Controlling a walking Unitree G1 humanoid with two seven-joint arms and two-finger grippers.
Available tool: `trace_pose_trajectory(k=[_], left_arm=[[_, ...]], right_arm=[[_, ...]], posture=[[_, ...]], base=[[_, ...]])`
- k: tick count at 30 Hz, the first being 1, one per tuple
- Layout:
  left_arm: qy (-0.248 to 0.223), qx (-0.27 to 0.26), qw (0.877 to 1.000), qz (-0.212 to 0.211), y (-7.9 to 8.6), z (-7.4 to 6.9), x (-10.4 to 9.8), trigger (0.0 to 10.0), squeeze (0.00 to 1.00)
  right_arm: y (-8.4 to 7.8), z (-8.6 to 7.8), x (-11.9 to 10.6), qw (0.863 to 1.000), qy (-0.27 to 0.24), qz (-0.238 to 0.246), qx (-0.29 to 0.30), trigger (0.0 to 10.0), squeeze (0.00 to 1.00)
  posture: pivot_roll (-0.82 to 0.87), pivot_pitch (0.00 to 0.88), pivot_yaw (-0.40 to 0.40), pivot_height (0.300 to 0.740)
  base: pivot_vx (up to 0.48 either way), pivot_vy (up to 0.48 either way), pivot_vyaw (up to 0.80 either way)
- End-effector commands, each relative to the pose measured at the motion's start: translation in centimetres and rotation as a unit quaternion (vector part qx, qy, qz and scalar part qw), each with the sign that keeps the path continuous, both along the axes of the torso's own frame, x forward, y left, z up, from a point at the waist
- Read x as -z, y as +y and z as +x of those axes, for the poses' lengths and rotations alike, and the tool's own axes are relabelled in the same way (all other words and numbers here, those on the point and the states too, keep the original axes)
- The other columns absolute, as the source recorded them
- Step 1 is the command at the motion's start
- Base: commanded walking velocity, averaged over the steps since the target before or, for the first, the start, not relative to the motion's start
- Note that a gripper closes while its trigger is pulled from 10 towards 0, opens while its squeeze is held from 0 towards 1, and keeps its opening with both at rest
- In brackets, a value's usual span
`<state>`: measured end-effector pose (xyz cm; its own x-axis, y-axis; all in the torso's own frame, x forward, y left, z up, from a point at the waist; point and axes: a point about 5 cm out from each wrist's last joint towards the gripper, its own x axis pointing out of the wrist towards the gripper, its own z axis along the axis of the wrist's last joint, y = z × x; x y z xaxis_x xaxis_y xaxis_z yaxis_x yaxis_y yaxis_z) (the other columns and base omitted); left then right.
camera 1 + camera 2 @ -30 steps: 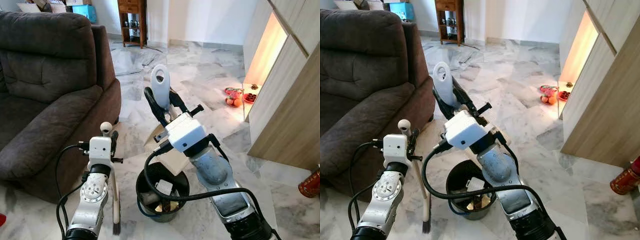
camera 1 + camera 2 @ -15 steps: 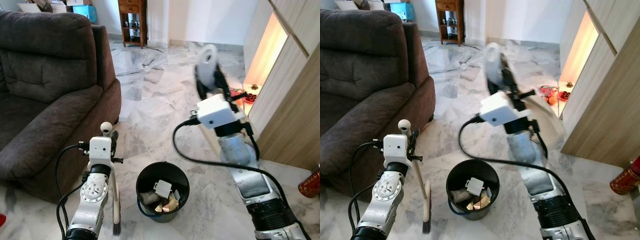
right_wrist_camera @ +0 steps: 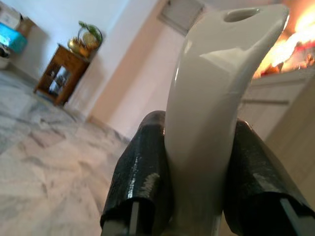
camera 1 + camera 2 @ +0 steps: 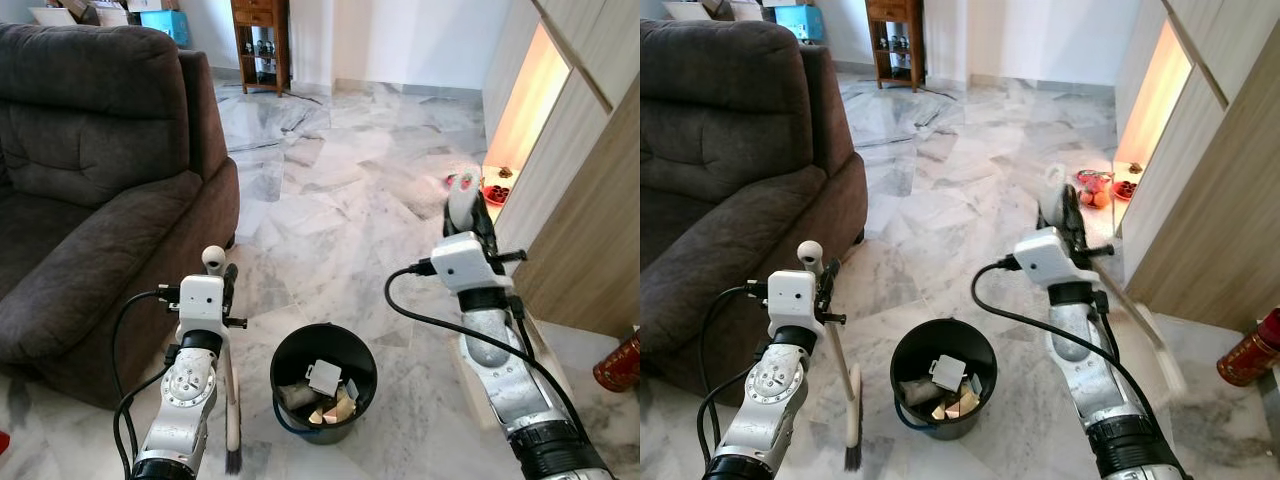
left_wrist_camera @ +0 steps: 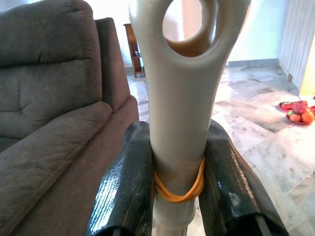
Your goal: Sweep floor
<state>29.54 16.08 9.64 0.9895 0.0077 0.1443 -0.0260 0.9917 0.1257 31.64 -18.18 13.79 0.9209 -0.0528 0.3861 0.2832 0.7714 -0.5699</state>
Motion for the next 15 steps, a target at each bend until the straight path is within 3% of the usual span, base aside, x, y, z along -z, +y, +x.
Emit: trace_pose_trajectory(k=[1, 8, 13, 15], left_arm=[[-0.023, 0.005, 1.0, 0.002, 0.1, 0.0, -0.9, 10.0, 0.0], [-0.021, 0.012, 1.0, 0.002, 0.0, -0.2, -0.8, 10.0, 0.0], [-0.02, 0.02, 1.0, 0.001, 0.0, -0.5, -0.9, 10.0, 0.0], [-0.019, 0.023, 1.0, 0.001, 0.0, -0.6, -0.8, 10.0, 0.0]], right_arm=[[-0.3, 0.0, 0.5, 1.0, 0.008, 0.02, -0.002, 10.0, 0.0], [-1.7, -0.2, 2.9, 0.994, 0.045, 0.095, 0.041, 10.0, 0.0], [-3.3, -0.7, 4.7, 0.982, 0.069, 0.161, 0.074, 10.0, 0.0], [-3.4, -0.7, 4.8, 0.981, 0.07, 0.163, 0.076, 10.0, 0.0]], posture=[[0.13, 0.0, 0.019, 0.74], [0.14, 0.0, 0.02, 0.74], [0.14, 0.0, 0.021, 0.74], [0.14, 0.0, 0.022, 0.74]], base=[[0.0, 0.0, 0.0], [0.0, 0.0, 0.0], [0.0, 0.0, 0.0], [0.0, 0.0, 0.0]])
